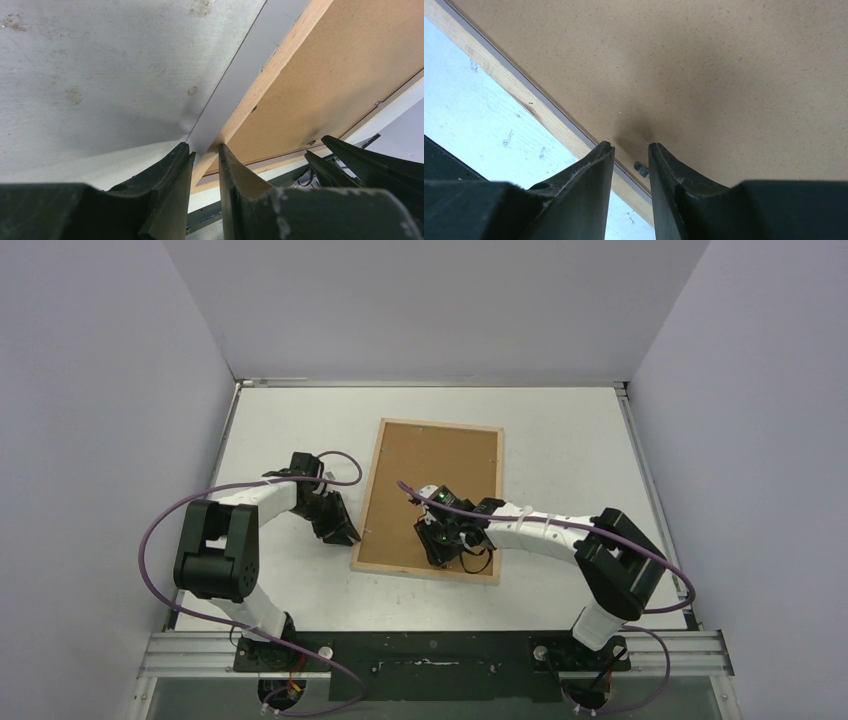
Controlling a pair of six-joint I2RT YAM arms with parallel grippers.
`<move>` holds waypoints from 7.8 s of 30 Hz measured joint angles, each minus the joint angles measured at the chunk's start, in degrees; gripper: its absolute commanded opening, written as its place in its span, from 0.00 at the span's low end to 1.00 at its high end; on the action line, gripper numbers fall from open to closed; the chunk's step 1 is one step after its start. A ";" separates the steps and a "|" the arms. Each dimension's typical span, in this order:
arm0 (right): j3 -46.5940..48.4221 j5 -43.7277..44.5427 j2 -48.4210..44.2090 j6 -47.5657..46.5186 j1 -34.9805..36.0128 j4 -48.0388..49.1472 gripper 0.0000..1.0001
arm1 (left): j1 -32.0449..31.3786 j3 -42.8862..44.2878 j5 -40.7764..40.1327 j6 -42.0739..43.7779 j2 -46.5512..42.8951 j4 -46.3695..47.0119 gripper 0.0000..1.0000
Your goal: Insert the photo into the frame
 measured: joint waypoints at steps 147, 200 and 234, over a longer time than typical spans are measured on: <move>-6.71 13.05 -16.09 16.46 -24.70 -14.49 0.63 | -0.63 -1.31 -3.17 -0.98 -3.21 1.99 0.47; 18.34 -12.41 9.92 6.01 -7.26 -1.88 0.25 | 0.76 -8.24 -12.33 -13.86 -12.28 1.84 0.51; 27.34 -14.05 20.61 2.80 -5.92 -0.98 0.31 | 3.54 -1.18 -14.25 -10.64 -3.67 -2.34 0.20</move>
